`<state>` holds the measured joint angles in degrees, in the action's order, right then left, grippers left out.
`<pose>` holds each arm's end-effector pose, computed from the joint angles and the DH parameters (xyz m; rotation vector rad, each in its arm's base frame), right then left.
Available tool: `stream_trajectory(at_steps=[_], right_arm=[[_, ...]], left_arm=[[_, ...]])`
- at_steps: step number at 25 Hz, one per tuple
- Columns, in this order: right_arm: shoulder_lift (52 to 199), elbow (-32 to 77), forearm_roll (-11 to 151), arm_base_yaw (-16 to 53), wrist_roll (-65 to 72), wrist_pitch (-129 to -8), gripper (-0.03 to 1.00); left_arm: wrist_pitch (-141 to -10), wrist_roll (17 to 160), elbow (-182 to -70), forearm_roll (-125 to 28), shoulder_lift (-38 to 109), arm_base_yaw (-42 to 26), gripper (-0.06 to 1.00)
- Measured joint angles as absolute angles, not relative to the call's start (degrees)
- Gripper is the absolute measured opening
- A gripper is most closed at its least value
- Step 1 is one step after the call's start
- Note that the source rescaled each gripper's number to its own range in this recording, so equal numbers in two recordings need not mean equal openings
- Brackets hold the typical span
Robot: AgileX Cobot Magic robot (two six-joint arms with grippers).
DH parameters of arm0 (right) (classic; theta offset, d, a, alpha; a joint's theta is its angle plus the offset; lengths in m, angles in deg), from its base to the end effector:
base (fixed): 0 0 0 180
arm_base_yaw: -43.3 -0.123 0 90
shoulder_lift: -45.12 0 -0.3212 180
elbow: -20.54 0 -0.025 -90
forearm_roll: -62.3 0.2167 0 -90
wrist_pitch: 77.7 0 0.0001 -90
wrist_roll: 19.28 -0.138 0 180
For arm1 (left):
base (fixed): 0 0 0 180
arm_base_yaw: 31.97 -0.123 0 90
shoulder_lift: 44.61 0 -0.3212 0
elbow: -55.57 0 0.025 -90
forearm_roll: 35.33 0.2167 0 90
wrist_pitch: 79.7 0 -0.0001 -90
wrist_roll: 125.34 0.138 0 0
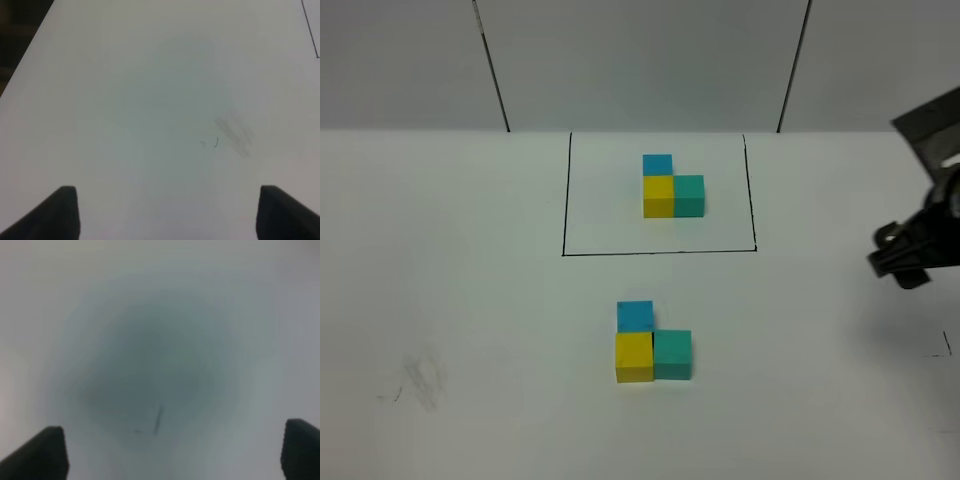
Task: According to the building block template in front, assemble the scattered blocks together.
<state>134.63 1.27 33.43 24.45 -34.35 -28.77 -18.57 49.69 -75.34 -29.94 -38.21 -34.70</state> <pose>0.2688 0.0387 0.2826 -0.4255 2.5850 -0.4157 -0.0323 0.0098 0.2407 -0.1420 2.0280 0.0878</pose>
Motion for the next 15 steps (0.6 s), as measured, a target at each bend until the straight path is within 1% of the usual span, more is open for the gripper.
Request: stream_trajectory(at_steps=[5, 7, 11, 15], right_arm=[[123.9, -5.5, 32.4, 32.4, -32.7, -24.5, 0.79], [119.1, -7.5, 32.4, 34.4, -32.5, -24.0, 0.79], [109.1, -10.5, 32.5, 35.6, -32.5, -23.7, 0.79], [99.7, -13.1, 33.2, 35.7, -32.3, -20.2, 0.79]], left_arm=[[-18.6, 49.7, -75.3, -29.9, -38.2, -34.7, 0.58], [-18.6, 49.7, -75.3, -29.9, -38.2, -34.7, 0.58], [-18.6, 49.7, -75.3, -29.9, -38.2, -34.7, 0.58], [-18.6, 49.7, -75.3, -29.9, -38.2, -34.7, 0.58]])
